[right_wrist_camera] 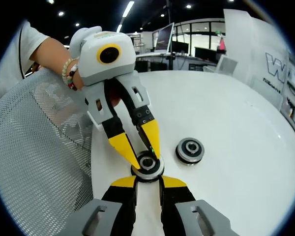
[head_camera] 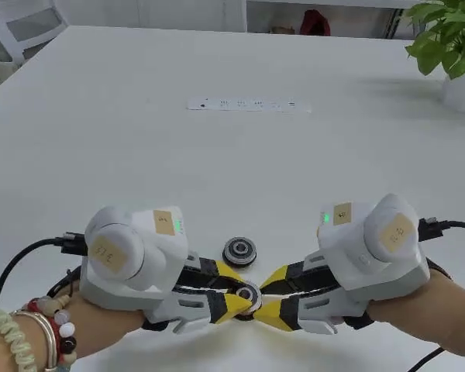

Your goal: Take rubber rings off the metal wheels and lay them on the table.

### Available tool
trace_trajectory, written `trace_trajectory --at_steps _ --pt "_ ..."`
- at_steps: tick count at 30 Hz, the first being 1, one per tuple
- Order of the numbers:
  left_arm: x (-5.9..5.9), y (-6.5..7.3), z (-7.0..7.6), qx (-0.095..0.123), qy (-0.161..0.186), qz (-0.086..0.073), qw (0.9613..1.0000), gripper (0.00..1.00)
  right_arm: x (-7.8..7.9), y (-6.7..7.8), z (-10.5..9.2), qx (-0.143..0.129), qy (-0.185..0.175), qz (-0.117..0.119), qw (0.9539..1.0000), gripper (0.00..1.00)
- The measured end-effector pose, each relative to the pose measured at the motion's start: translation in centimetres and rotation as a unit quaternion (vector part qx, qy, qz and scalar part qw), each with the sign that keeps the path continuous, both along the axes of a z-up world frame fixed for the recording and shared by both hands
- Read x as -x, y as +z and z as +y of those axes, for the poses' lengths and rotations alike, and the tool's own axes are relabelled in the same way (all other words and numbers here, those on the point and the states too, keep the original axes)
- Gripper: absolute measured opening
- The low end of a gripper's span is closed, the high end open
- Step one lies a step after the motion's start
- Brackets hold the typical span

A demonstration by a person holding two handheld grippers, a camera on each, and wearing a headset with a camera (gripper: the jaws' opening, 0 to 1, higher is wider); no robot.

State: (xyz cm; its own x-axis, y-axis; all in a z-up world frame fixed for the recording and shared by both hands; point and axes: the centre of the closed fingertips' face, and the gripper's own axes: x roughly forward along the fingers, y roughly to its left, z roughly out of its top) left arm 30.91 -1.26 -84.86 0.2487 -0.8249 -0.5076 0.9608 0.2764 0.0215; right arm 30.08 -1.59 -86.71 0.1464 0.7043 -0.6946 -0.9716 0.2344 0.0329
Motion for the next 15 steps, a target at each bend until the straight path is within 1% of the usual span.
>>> trace_trajectory --at_steps 1,2,3,4,8,10,11,12,13,15 --pt "0.0 0.0 0.0 0.001 0.0 0.0 1.0 0.15 -0.65 -0.28 -0.63 0.021 0.0 -0.023 0.9995 0.04" --pt "0.01 0.0 0.02 0.001 0.0 0.0 1.0 0.15 -0.25 -0.26 -0.33 0.011 0.0 -0.011 0.9999 0.02" --pt "0.01 0.01 0.03 0.002 0.0 0.001 1.0 0.15 -0.28 -0.16 -0.21 0.002 -0.009 -0.002 1.0 0.02" --pt "0.01 0.01 0.04 0.002 0.0 0.001 1.0 0.15 -0.33 -0.19 -0.27 0.003 -0.013 0.002 0.9999 0.02" --pt "0.01 0.03 0.04 0.002 0.0 0.001 1.0 0.15 -0.3 -0.19 -0.24 0.005 -0.009 -0.003 0.9999 0.02" --pt "0.02 0.04 0.04 0.002 0.0 0.001 1.0 0.15 -0.3 -0.18 -0.24 0.003 -0.017 0.004 0.9998 0.02" --pt "0.02 0.04 0.04 0.002 0.0 0.001 1.0 0.15 -0.29 -0.21 -0.25 -0.003 -0.036 0.024 0.999 0.02" --pt "0.02 0.04 0.04 0.002 0.0 0.001 1.0 0.15 -0.17 -0.24 -0.19 -0.009 -0.045 0.044 0.998 0.04" --pt "0.02 0.05 0.04 0.003 0.0 0.001 1.0 0.15 -0.46 -0.21 -0.31 -0.008 -0.047 0.037 0.9982 0.04" --pt "0.01 0.05 0.03 0.003 0.0 0.001 1.0 0.15 -0.41 -0.2 -0.33 -0.011 -0.045 0.035 0.9983 0.05"
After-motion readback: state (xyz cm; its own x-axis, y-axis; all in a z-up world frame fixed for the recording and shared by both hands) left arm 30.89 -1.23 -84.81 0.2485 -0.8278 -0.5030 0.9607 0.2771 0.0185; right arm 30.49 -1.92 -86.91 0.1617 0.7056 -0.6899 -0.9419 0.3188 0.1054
